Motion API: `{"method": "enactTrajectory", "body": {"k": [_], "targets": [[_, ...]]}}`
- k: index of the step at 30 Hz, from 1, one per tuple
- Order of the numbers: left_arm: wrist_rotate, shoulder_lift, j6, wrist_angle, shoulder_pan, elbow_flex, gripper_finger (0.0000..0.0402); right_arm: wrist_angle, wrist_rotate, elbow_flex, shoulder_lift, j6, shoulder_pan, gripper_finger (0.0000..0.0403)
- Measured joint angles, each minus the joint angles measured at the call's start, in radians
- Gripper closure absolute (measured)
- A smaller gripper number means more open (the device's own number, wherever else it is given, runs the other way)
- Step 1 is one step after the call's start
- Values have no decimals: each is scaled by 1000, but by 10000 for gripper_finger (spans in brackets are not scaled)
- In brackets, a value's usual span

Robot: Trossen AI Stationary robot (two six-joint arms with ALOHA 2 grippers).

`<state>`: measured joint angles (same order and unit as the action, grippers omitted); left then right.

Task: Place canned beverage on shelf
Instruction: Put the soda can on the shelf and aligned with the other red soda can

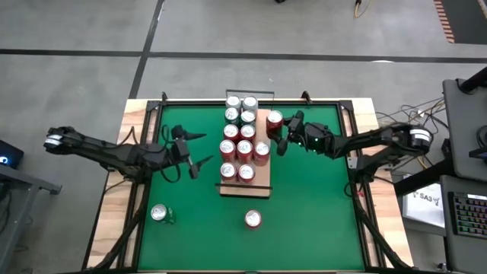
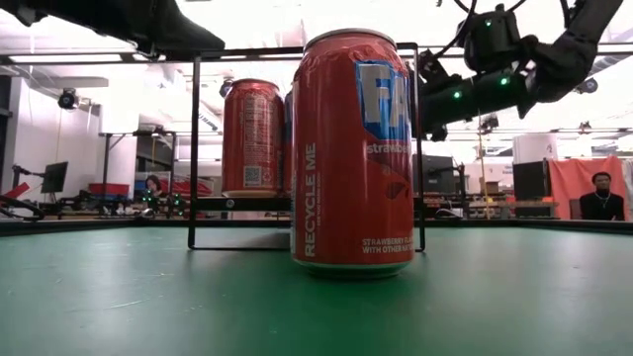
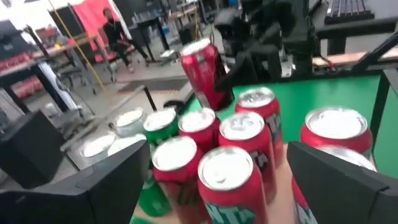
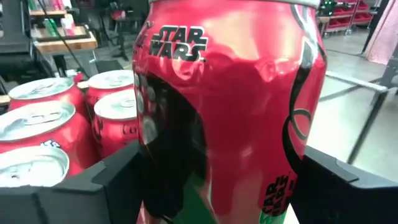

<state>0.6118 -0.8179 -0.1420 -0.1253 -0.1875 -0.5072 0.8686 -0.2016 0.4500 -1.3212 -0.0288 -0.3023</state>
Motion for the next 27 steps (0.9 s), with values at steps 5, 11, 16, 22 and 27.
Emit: {"method": "enactTrajectory", "body": {"k": [5,11,16,22,27], "targets": [[9,-32,84,137,11,0,62,-41,27,-24,41,18,-40,110],[-108,-68,165,176,40,32,158,37,134,-77,33,2,-77,110],[-132,-101,166,165,59,55,268,220,202,-139,-19,14,-77,110],[-132,-174,154,39,85,83,389,329,201,-156,-127,23,-78,110],[-132,-246,152,-9,115,78,383,446,202,-147,-230,43,-78,110]]}}
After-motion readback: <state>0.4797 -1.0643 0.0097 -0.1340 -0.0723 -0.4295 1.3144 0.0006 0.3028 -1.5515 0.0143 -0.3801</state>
